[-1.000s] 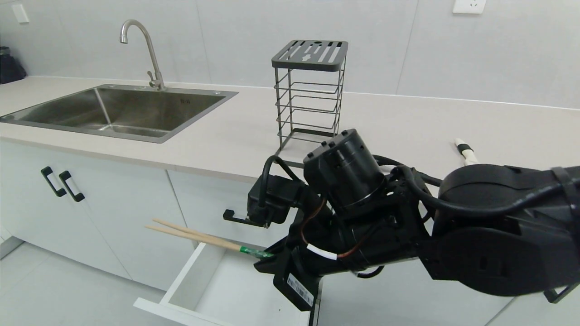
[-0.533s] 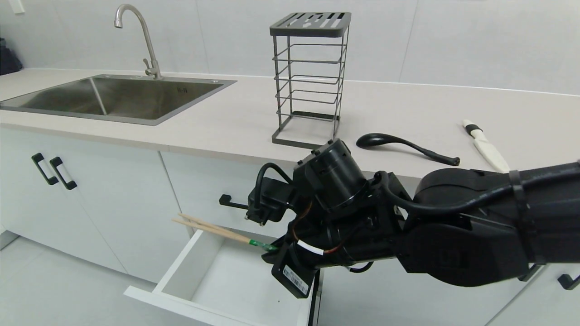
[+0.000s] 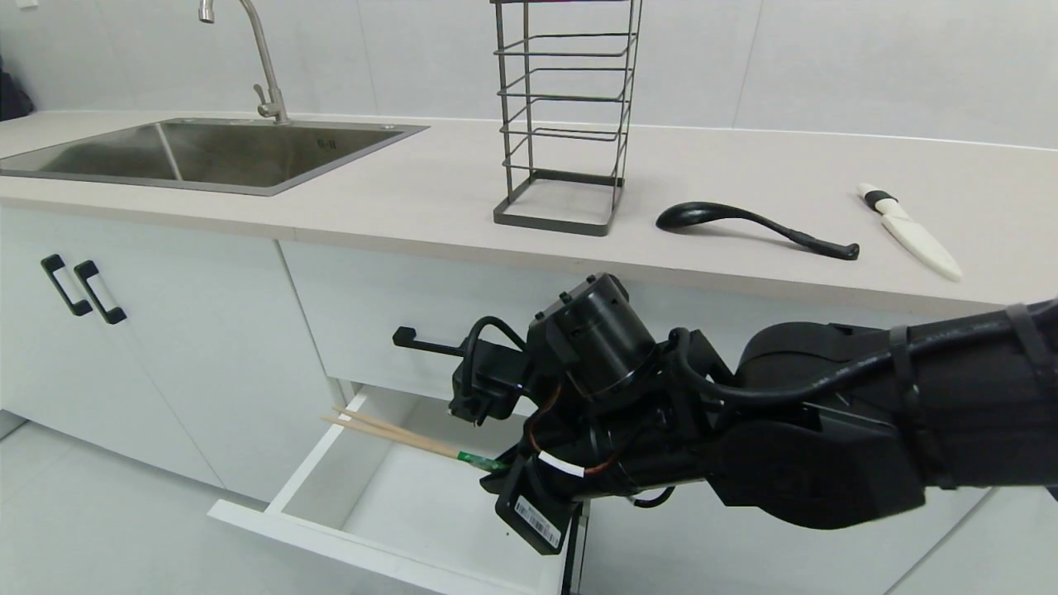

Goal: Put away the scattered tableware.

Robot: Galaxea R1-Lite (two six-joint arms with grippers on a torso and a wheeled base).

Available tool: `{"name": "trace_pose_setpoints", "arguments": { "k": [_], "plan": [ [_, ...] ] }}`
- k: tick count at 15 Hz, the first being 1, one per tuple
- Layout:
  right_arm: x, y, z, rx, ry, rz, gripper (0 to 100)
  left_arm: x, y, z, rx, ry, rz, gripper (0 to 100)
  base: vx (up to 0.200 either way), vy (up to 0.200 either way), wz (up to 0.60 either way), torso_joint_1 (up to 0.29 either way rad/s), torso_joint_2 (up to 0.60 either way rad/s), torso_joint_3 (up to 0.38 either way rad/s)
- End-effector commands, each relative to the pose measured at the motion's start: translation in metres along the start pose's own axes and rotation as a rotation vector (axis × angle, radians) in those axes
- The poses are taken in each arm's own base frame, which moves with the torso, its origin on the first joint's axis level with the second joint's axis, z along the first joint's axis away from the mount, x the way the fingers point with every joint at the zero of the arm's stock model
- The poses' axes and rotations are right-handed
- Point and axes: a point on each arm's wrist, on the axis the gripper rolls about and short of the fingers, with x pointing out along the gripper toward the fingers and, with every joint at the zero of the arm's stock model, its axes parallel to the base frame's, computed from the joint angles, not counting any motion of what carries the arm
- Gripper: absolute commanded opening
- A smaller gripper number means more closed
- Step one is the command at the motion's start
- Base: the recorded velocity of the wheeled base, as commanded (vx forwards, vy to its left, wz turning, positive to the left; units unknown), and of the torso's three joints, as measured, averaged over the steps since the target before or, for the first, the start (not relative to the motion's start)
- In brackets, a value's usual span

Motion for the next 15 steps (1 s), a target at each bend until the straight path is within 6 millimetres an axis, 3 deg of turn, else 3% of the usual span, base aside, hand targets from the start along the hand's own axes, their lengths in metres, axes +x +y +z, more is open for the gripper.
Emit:
{"name": "trace_pose_setpoints", "arguments": {
  "k": [1,15],
  "plan": [
    [0.001,-0.001,0.0,0.0,0.001,0.0,0,0.0,0.0,0.0,0.0,0.001,0.0,100,0.0,0.0,0.0,0.0,0.0,0.0],
    [0.037,-0.013,-0.014,0.033,0.02,0.014,0,0.0,0.0,0.0,0.0,0.001,0.0,100,0.0,0.0,0.0,0.0,0.0,0.0]
  ]
}}
